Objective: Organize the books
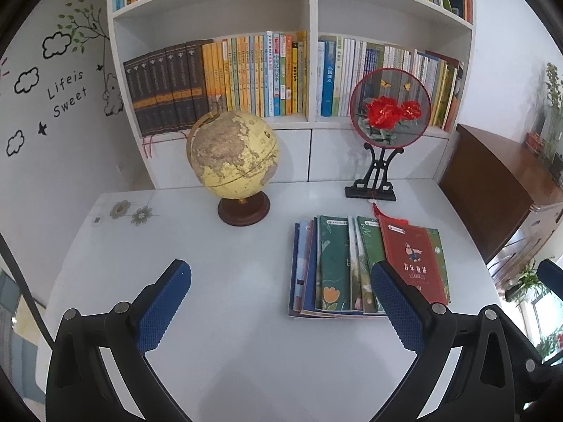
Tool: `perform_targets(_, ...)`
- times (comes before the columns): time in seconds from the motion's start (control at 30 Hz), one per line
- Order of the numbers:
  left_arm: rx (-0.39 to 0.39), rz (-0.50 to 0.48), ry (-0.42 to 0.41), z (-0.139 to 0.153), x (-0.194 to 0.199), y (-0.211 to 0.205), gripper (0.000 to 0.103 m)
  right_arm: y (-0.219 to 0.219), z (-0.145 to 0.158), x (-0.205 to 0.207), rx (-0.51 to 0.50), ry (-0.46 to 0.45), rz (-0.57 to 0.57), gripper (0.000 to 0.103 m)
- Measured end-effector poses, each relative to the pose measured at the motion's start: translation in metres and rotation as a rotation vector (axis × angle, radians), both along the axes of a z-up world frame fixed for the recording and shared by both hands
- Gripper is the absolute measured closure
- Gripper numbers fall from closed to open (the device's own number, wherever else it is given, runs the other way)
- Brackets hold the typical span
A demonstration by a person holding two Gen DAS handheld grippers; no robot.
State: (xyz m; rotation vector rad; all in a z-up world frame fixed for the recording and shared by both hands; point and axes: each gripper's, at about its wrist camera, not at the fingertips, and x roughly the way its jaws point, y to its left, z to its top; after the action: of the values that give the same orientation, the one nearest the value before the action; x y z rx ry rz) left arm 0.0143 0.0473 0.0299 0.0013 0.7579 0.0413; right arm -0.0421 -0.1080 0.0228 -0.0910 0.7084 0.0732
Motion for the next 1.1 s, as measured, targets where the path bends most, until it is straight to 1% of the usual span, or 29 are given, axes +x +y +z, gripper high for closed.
perform_targets(0.13,0.001,-0.014,-0.005,-0.002,0.0,-0.006,0.001,-0.005,-0.001,-0.001,0.032,-0.011,0.049,0.0)
perform_targets(0.27,0.012,-0.011,-0.008,-0.005,0.001,-0.009,0.001,-0.008,-0.002,-0.006,0.012,-0.041,0.067,0.0)
perform_targets(0.33,-0.005,-0.027,-0.016,-0.008,0.002,-0.009,0.001,-0.011,-0.002,-0.007,0.017,-0.052,0.072,0.0)
perform_targets(0.37,-0.012,-0.038,-0.006,-0.01,0.004,-0.008,0.001,-0.013,-0.004,-0.005,0.042,-0.033,0.094,0.0)
perform_targets(0.4,-0.024,-0.059,0.019,-0.013,0.007,-0.008,0.001,-0.015,-0.007,-0.004,0.064,-0.012,0.11,0.004)
perform_targets(0.43,-0.034,-0.063,0.032,-0.016,0.009,-0.008,0.001,-0.019,-0.011,0.0,0.096,0.022,0.124,0.012)
perform_targets(0.47,-0.044,-0.058,0.045,-0.019,0.011,-0.007,0.001,-0.024,-0.017,0.003,0.149,0.065,0.135,0.016)
perform_targets(0.5,-0.055,-0.045,0.059,-0.022,0.012,-0.005,0.001,-0.027,-0.021,0.004,0.172,0.081,0.129,0.019)
perform_targets(0.57,-0.076,-0.028,0.087,-0.029,0.014,-0.003,0.001,-0.031,-0.028,0.005,0.197,0.104,0.126,0.019)
perform_targets(0.63,-0.11,0.008,0.129,-0.037,0.017,0.001,0.001,-0.031,-0.031,0.006,0.171,0.104,0.119,0.019)
perform_targets(0.67,-0.141,0.014,0.139,-0.04,0.017,0.002,0.001,-0.033,-0.031,0.006,0.166,0.098,0.117,0.02)
perform_targets(0.7,-0.213,0.011,0.139,-0.043,0.017,0.009,0.001,-0.034,-0.031,0.006,0.165,0.099,0.116,0.019)
perform_targets(0.73,-0.25,0.025,0.144,-0.046,0.018,0.014,0.001,-0.036,-0.032,0.007,0.168,0.102,0.111,0.019)
perform_targets(0.77,-0.253,0.057,0.171,-0.052,0.021,0.019,0.002,-0.039,-0.034,0.008,0.175,0.107,0.103,0.019)
perform_targets(0.8,-0.248,0.054,0.184,-0.056,0.023,0.021,0.002,-0.043,-0.036,0.01,0.184,0.115,0.098,0.019)
perform_targets(0.83,-0.244,0.048,0.185,-0.059,0.024,0.021,0.005,-0.046,-0.038,0.011,0.192,0.124,0.099,0.019)
perform_targets(0.9,-0.222,0.03,0.198,-0.067,0.027,0.022,0.02,-0.051,-0.042,0.013,0.22,0.145,0.116,0.019)
perform_targets(0.93,-0.208,0.024,0.221,-0.074,0.031,0.021,0.032,-0.055,-0.046,0.013,0.235,0.154,0.119,0.019)
perform_targets(0.97,-0.201,0.025,0.239,-0.077,0.032,0.022,0.038,-0.058,-0.048,0.015,0.24,0.158,0.118,0.019)
perform_targets(1.03,-0.211,0.024,0.298,-0.092,0.038,0.019,0.038,-0.064,-0.054,0.018,0.242,0.167,0.108,0.019)
perform_targets(1.07,-0.224,0.017,0.313,-0.097,0.041,0.018,0.039,-0.07,-0.057,0.019,0.247,0.166,0.098,0.019)
perform_targets(1.1,-0.234,-0.002,0.328,-0.102,0.044,0.014,0.042,-0.076,-0.06,0.021,0.254,0.163,0.092,0.019)
